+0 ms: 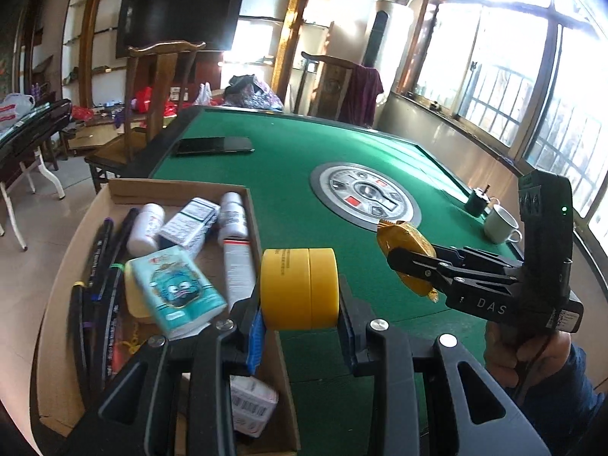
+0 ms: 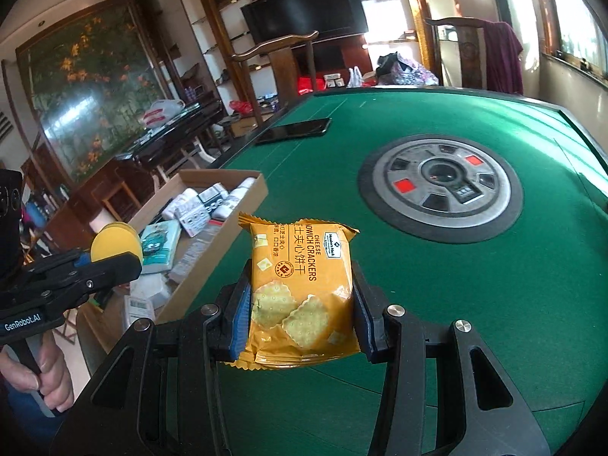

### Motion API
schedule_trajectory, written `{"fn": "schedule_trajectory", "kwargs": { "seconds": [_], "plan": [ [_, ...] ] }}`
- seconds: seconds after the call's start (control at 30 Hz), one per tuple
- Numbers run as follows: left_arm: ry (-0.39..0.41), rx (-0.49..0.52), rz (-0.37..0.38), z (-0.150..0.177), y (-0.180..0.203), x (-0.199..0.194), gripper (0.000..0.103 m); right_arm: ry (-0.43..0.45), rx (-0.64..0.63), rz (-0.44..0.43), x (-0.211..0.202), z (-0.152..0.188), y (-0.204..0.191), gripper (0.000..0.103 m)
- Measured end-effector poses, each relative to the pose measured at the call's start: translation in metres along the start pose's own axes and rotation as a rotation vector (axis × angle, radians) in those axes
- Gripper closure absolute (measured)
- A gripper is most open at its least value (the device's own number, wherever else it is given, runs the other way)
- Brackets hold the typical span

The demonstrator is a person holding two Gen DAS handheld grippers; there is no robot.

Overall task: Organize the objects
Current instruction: 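Carry the tape roll and cracker packet over the cardboard tray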

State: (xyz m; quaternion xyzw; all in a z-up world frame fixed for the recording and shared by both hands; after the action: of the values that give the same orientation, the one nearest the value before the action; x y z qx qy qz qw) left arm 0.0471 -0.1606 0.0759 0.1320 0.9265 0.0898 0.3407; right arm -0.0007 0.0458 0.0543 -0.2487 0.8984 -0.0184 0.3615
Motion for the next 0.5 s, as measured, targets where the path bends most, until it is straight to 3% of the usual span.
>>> {"fn": "schedule_trajectory", "kwargs": {
  "seconds": [0.17,0.5],
  "plan": [
    [0.028,-0.021,-0.105,0.011,-0.031,-0.009,0.071,-0.032,-0.067,-0.035,0.018,-0.010,-0.045,0.058],
    [0.036,-0.070,-0.194,0.029,-0.072,-0.007,0.071,-0.098,-0.131,-0.082,0.058,-0.034,-0.106,0.058]
  ]
}}
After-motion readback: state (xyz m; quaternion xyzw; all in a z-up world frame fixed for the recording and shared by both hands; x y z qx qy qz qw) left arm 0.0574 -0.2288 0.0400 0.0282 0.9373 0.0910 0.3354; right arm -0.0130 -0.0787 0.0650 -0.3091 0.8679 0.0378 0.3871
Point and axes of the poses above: each gripper's, at about its wrist camera, not at the fingertips, and x roughly the way its jaws point, y to its right, z to its underside, the point moved 3 cm from there along x, roughly the way its jaws point, and after that the axes turned 5 degrees about z, right-handed, at the moved point
